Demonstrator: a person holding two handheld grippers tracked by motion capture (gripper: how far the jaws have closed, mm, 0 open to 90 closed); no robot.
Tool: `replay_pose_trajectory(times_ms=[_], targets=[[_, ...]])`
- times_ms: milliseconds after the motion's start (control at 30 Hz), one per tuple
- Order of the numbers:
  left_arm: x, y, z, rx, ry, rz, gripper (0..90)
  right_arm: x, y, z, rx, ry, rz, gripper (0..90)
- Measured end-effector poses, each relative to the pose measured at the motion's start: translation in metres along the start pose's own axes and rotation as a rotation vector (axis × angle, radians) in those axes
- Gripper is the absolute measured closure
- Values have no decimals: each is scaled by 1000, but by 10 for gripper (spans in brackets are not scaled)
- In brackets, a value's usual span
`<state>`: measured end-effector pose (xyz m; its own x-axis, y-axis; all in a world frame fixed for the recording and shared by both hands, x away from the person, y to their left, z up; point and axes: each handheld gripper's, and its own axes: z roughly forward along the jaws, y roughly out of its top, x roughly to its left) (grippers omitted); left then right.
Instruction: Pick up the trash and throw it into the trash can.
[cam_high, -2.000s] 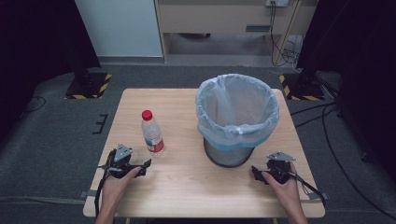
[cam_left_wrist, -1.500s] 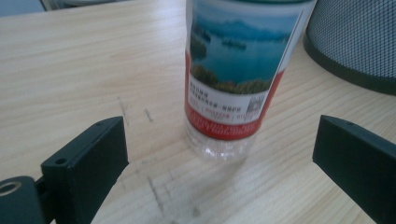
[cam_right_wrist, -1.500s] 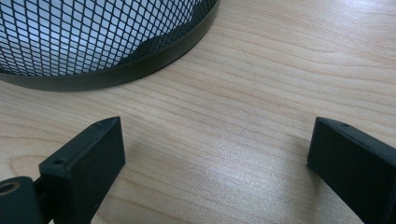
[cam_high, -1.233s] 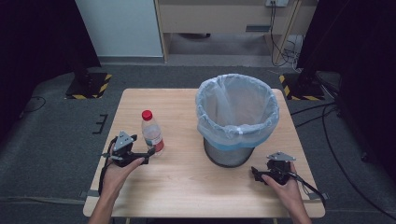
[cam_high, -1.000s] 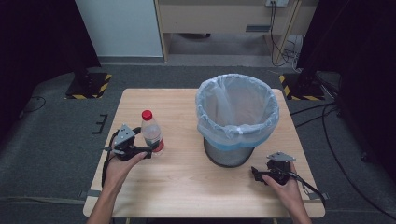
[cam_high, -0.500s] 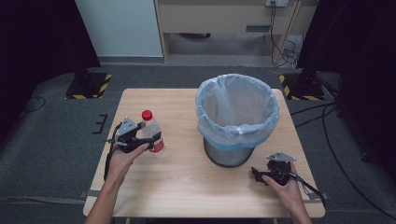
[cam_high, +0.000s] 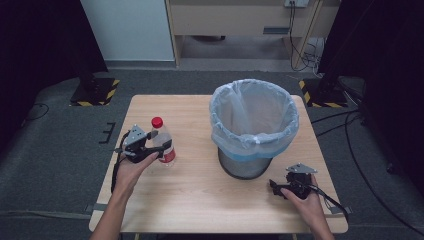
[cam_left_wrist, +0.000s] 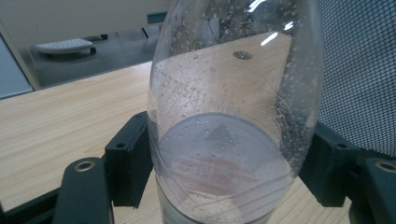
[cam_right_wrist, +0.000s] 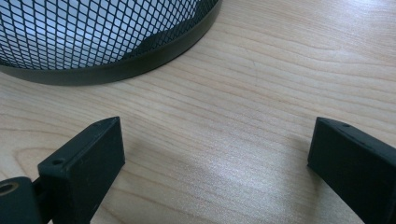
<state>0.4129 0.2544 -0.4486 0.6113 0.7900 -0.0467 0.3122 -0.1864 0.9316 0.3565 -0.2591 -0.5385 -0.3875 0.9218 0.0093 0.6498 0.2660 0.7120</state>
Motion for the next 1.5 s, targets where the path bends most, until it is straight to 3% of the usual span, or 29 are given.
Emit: replay_pose_trajectory(times_ms=[200, 333, 633, 667, 900, 1000, 1233, 1400, 1500], targets=[[-1, 17, -9, -30, -28, 8, 276, 0, 0, 0, 0, 0, 0, 37], [1, 38, -17, -56, -65, 16, 277, 0, 0, 0, 0, 0, 0, 36], [9, 65, -15, -46, -114, 39, 277, 0, 0, 0, 0, -1, 0, 37], [8, 71, -15, -40, -124, 59, 277, 0, 0, 0, 0, -1, 0, 37], [6, 92, -16, -33, -153, 105, 277, 0, 0, 0, -1, -2, -3, 37], [4, 97, -17, -42, -163, 100, 278, 0, 0, 0, -1, -3, -2, 37], [-10, 115, -17, -43, -190, 143, 278, 2, -1, -1, 0, -5, 4, 37], [-7, 118, -14, -58, -226, 133, 278, 1, -2, -2, 0, -4, 0, 37], [-8, 126, -14, -56, -248, 151, 279, 1, -2, -2, 0, -4, 0, 37]])
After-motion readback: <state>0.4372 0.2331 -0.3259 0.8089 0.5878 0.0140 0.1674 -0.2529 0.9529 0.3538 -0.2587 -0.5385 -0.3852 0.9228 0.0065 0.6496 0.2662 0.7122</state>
